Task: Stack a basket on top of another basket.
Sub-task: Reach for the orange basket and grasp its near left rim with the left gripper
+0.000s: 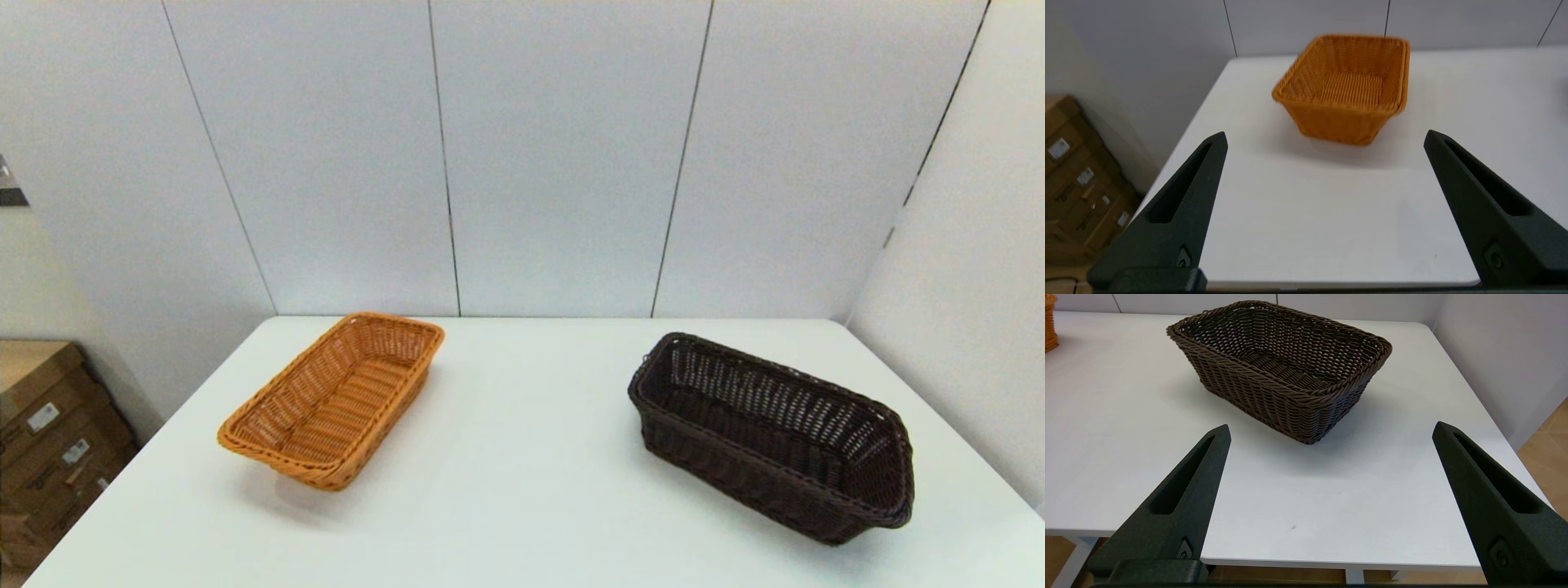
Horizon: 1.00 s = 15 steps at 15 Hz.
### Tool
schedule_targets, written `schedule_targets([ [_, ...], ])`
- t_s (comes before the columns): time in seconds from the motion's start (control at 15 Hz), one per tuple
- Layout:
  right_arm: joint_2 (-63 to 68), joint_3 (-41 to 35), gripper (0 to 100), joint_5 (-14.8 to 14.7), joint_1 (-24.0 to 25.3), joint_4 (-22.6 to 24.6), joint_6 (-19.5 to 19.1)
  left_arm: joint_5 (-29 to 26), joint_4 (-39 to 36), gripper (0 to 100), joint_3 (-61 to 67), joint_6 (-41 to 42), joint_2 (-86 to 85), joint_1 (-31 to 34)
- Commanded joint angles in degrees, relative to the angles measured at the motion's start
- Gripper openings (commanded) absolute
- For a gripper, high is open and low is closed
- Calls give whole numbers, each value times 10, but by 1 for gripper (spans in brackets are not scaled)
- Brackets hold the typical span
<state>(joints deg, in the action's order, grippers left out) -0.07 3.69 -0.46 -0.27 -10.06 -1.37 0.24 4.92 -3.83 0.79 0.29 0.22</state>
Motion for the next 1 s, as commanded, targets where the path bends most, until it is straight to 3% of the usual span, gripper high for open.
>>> schedule_targets([
  [0.07, 1, 0, 100, 0, 0, -1, 0, 5, 32, 100, -162, -55, 205, 1],
  [0.27, 1, 0, 100, 0, 0, -1, 0, 11, 31, 100, -289, -166, 428, 2],
  [0.6, 1, 0, 100, 0, 0, -1, 0, 127, 39, 100, -453, -410, 806, 4],
  [0.87, 1, 0, 100, 1, 0, 0, 0, 128, 134, 100, -535, -584, 1003, 3],
  [1.0, 1, 0, 100, 1, 0, 0, 0, 127, 156, 100, -545, -618, 1066, -2],
])
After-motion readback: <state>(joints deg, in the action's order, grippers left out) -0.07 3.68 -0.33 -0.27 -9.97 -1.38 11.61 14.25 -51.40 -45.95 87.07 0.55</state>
